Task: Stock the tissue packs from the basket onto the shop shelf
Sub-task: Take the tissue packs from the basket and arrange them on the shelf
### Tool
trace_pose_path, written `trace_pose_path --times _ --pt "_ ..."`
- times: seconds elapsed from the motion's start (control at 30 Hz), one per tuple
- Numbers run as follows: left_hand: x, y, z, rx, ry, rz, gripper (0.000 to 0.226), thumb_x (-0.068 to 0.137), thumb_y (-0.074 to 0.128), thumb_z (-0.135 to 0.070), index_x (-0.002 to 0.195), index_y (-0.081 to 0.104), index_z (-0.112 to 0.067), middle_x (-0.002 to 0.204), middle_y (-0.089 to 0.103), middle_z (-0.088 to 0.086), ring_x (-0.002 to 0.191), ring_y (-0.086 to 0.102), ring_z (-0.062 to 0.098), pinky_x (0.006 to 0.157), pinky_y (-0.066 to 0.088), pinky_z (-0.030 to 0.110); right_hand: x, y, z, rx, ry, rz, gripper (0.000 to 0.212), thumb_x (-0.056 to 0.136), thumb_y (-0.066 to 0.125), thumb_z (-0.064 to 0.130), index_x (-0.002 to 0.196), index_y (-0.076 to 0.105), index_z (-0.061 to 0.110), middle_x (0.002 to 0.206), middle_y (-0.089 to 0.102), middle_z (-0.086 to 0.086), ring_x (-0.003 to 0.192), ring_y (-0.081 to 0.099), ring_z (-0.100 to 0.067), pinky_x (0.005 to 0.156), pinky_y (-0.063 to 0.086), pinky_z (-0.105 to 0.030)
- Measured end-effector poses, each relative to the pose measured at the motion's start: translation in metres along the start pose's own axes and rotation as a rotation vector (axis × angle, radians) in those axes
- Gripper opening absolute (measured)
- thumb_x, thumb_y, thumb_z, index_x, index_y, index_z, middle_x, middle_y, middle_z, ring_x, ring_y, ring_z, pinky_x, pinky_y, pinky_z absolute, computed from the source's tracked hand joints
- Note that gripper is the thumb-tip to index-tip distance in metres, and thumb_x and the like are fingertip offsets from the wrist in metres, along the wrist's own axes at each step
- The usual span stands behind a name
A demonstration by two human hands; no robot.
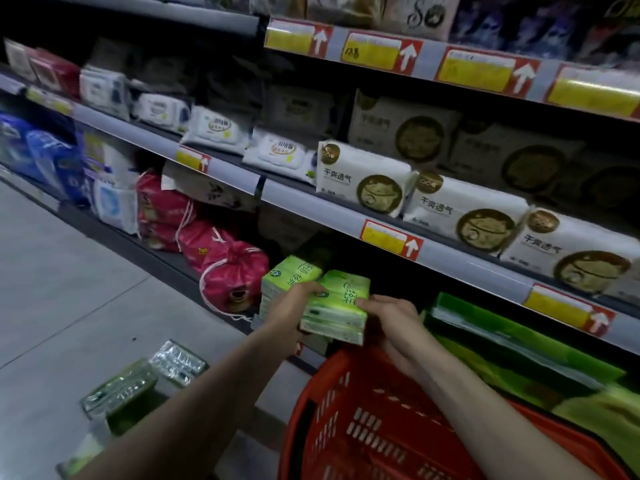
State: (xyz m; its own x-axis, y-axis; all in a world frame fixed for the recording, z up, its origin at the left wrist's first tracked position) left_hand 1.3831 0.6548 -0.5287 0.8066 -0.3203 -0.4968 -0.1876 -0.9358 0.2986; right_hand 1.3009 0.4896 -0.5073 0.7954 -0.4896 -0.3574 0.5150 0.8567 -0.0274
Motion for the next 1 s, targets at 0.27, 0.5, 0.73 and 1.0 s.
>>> trace_pose_path --times 0.27,0.5,0.73,1.0 --pt "0.052 -0.015 0.038 -0.276 -0.174 -0.055 0.070 0.062 0.077 -0.030 0.127 0.065 -0.008 0.114 0.066 0.011 0.099 0.065 0.028 0.068 0.059 0.034 0.045 0.023 -0.021 -0.064 0.061 -0.086 0.070 0.098 0.071 0.006 0.160 0.038 0.008 0.138 0.060 -0.014 0.114 0.058 -0.028 0.109 0.052 -0.056" --pt "0.060 -0.018 0.061 -0.395 -0.297 -0.194 0.004 0.091 0.048 -0.001 0.093 0.046 -0.004 0.073 0.035 0.006 0.042 0.022 0.014 0.090 0.054 0.040 0.073 0.031 -0.029 -0.288 0.079 -0.155 0.076 0.090 0.067 0.010 0.160 0.042 0.026 0.160 0.034 -0.015 0.133 0.051 -0.041 0.113 0.048 -0.045" --pt "0.075 -0.022 0.049 -0.356 -0.243 -0.220 0.012 0.089 0.054 -0.001 0.084 0.049 -0.010 0.078 0.031 0.005 0.065 0.032 0.016 0.092 0.056 0.036 0.100 0.035 -0.046 -0.339 0.141 -0.186 0.062 0.098 0.060 0.003 0.156 0.044 0.013 0.122 0.059 -0.008 0.126 0.056 -0.033 0.108 0.046 -0.041" --pt "0.088 -0.021 0.053 -0.358 -0.208 -0.227 0.015 0.085 0.053 0.003 0.082 0.046 -0.010 0.069 0.033 0.005 0.062 0.032 0.018 0.087 0.057 0.037 0.106 0.046 -0.052 -0.341 0.145 -0.228 0.082 0.100 0.056 0.007 0.170 0.015 0.021 0.172 0.018 -0.017 0.156 0.029 -0.037 0.123 0.030 -0.039"
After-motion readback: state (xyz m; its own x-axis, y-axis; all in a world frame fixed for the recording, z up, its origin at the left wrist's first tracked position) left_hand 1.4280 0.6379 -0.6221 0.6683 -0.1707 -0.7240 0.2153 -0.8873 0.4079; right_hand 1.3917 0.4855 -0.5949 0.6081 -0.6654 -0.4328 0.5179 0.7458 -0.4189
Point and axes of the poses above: each hand's wrist, its own x-axis towards the middle knuckle, its own y-axis out of the palm, z = x × y, the point moved 8 cm from there along x, towards the middle knuckle
